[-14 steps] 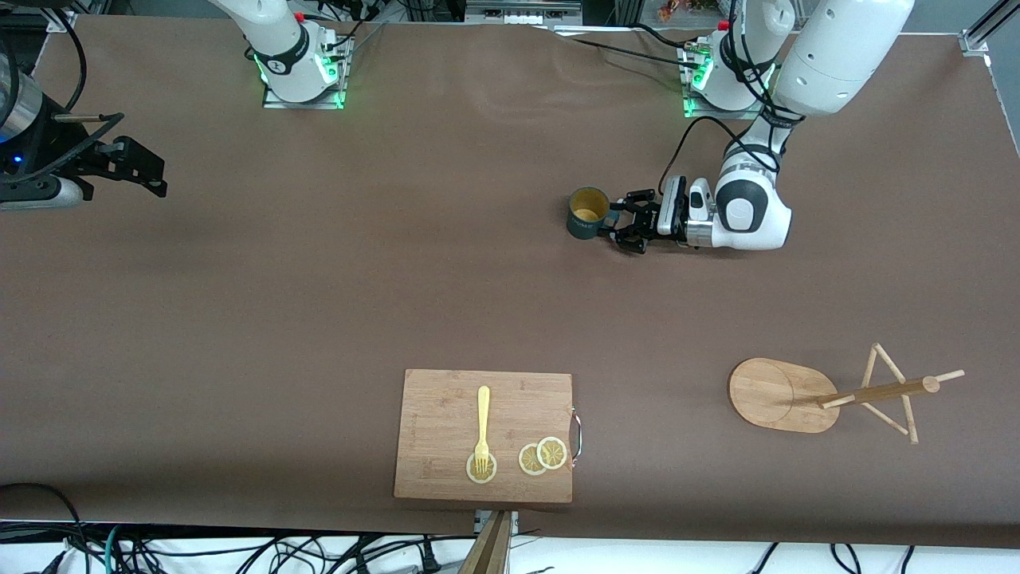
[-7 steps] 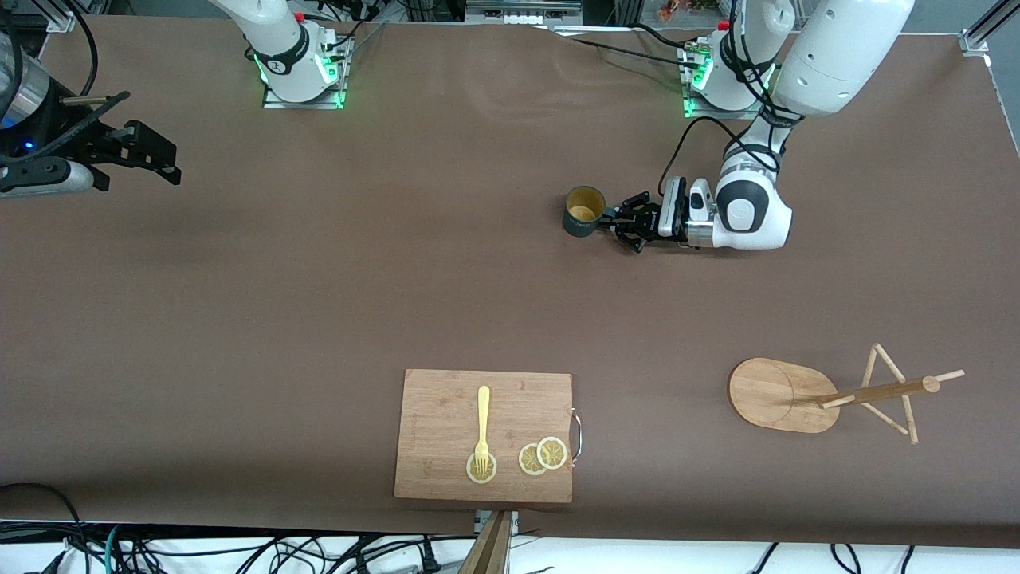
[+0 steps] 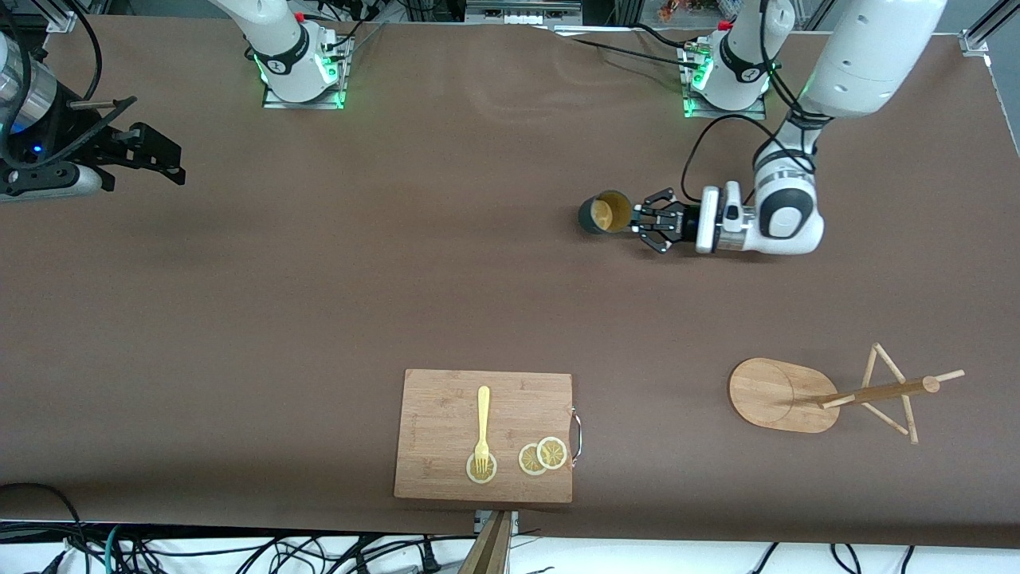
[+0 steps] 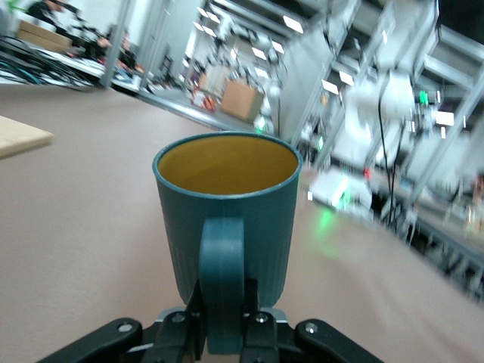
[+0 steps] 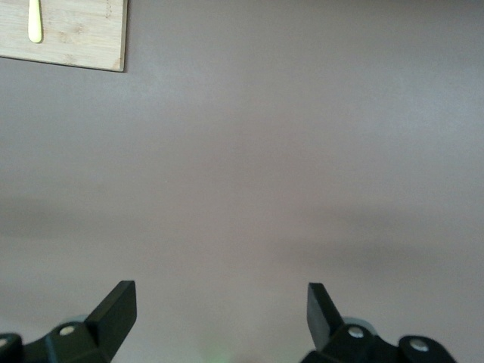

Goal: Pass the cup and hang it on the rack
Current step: 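Lift the mug with the left gripper and carry it to the rack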

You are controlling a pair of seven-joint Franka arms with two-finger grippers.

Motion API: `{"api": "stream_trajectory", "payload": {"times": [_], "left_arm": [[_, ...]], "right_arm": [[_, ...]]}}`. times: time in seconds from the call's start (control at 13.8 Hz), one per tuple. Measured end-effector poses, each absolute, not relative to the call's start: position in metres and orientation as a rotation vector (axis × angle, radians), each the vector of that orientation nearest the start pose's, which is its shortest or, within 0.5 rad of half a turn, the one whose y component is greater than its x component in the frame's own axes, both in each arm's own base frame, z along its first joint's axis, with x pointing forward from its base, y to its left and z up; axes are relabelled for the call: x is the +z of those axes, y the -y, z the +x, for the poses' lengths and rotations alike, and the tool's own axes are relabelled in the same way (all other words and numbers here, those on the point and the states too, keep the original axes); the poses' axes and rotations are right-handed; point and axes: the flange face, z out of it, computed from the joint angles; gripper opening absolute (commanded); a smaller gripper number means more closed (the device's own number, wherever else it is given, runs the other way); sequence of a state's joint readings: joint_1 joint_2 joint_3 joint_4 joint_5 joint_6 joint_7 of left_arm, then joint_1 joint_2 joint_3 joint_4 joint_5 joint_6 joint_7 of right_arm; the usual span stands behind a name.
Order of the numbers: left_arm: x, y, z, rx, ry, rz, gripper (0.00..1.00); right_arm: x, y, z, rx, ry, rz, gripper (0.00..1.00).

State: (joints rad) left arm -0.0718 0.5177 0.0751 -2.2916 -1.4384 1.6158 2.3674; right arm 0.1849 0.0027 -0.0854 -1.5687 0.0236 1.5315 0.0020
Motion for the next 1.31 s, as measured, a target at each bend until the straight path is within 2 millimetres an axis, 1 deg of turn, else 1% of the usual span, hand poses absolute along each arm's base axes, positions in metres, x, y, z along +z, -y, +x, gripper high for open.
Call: {"api": "stream_trajectory", "payload": {"times": [0.22,0.36,0.58,0.73,0.8,0.87,1.09,1.24,1.31], "left_arm": [[0.167,0.039,0.463,0.709,0.751,1.476,0.0],[0.185,0.0,0.467,0.672,0.568,1.462,0.0],[0.211,-0.055,0.481,0.599,0.352,1.432,0.0],[0.222,-0.09,0.49,0.556,0.21,1.405,0.0],[0.221,-0.102,0.493,0.536,0.14,1.386,0.0],[0.215,-0.112,0.495,0.513,0.064,1.361,0.0],[0.197,-0.118,0.502,0.459,-0.102,1.292,0.0],[0.195,-0.122,0.506,0.415,-0.184,1.262,0.0],[0.197,-0.127,0.51,0.402,-0.208,1.254,0.0]], "right_arm": [[0.621,-0.058,0.548,0.062,0.154,-3.116,1.0],[0.621,-0.057,0.549,0.056,0.15,-3.116,1.0],[0.621,-0.054,0.549,0.052,0.141,-3.116,1.0],[0.621,-0.052,0.549,0.052,0.137,-3.117,1.0],[0.621,-0.052,0.549,0.052,0.136,-3.117,1.0],[0.621,-0.052,0.549,0.053,0.135,-3.119,1.0],[0.621,-0.05,0.55,0.053,0.134,-3.125,1.0],[0.621,-0.05,0.55,0.053,0.134,-3.125,1.0],[0.621,-0.05,0.55,0.053,0.134,-3.125,1.0]]}}
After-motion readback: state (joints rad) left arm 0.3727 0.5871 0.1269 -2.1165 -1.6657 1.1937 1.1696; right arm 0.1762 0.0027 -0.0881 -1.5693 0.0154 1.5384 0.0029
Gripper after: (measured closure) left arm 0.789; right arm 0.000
